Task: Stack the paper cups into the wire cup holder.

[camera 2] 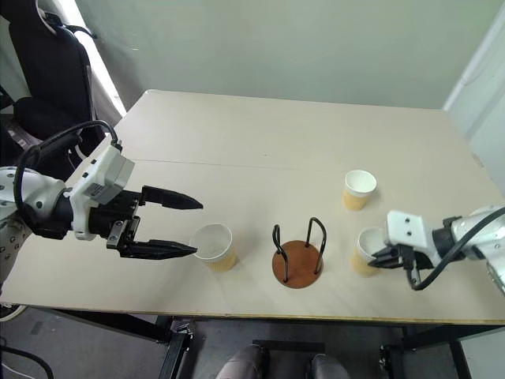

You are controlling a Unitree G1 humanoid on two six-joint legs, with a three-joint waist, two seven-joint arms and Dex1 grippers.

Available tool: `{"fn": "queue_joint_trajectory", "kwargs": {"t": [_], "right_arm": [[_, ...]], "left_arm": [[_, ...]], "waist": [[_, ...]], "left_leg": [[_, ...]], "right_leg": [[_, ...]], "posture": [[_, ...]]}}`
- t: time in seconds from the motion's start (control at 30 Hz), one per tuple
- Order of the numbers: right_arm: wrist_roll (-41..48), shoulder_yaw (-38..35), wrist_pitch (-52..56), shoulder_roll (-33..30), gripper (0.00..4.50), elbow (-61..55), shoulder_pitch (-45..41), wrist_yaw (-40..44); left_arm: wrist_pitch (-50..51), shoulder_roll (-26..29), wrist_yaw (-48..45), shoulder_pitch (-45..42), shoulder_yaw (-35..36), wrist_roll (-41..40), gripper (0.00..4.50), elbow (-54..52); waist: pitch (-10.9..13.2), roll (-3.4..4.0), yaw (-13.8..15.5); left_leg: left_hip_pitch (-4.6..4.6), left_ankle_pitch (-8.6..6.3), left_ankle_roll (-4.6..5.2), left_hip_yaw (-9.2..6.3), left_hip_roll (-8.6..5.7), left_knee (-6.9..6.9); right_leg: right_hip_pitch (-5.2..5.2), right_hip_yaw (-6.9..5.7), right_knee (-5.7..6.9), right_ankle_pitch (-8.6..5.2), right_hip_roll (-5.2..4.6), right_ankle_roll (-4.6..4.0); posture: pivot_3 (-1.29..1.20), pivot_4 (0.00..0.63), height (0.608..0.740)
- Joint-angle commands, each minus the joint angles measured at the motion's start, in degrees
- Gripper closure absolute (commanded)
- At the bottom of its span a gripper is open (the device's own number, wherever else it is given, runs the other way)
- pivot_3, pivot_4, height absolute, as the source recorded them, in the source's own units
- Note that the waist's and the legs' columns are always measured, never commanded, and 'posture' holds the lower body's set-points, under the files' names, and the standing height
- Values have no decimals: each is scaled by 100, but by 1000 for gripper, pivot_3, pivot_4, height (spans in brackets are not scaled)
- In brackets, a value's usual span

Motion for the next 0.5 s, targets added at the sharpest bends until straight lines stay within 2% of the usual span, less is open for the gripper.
{"fn": "queue_joint_trajectory", "kwargs": {"t": [0.03, 0.13, 0.23, 0.37, 0.5], "right_arm": [[1212, -907, 411, 98, 4483, 137, -1188, 155], [1595, -839, 602, 372, 4483, 511, -2670, 67], [1830, -498, 870, 794, 4483, 403, -3418, 28], [1756, 165, 1093, 1387, 4483, -138, -3452, -158], [1106, 734, 768, 1397, 4483, -325, -3085, -35]], "left_arm": [[-102, 169, 23, 34, 295, -10, 0, 25], [-98, 160, 55, 96, 312, -42, 0, 4], [-104, 120, 110, 111, 268, -52, 0, -19], [-91, 100, 158, 118, 226, -67, 0, -64], [-40, 159, 186, 271, 314, -75, 0, -176]], "waist": [[0, 0, -29], [0, -1, -63], [-5, -8, -64], [-2, -4, -68], [-2, -4, -47]], "left_leg": [[-1, 3, -2, 0, 0, -2], [7, 9, -4, -2, 2, -23], [10, 19, -5, -4, 11, -55], [12, 26, -18, -8, 20, -77], [-5, 43, -47, -9, 20, -83]], "right_leg": [[-3, 0, 2, -2, 0, -4], [-5, 0, 2, -9, 1, -15], [-14, -7, 1, -13, 1, -31], [-19, -22, 4, -23, 6, -49], [-37, -25, 12, -23, 6, -49]], "posture": [[0, 150, 740], [0, 150, 740], [0, 150, 740], [0, 150, 740], [0, 150, 740]]}}
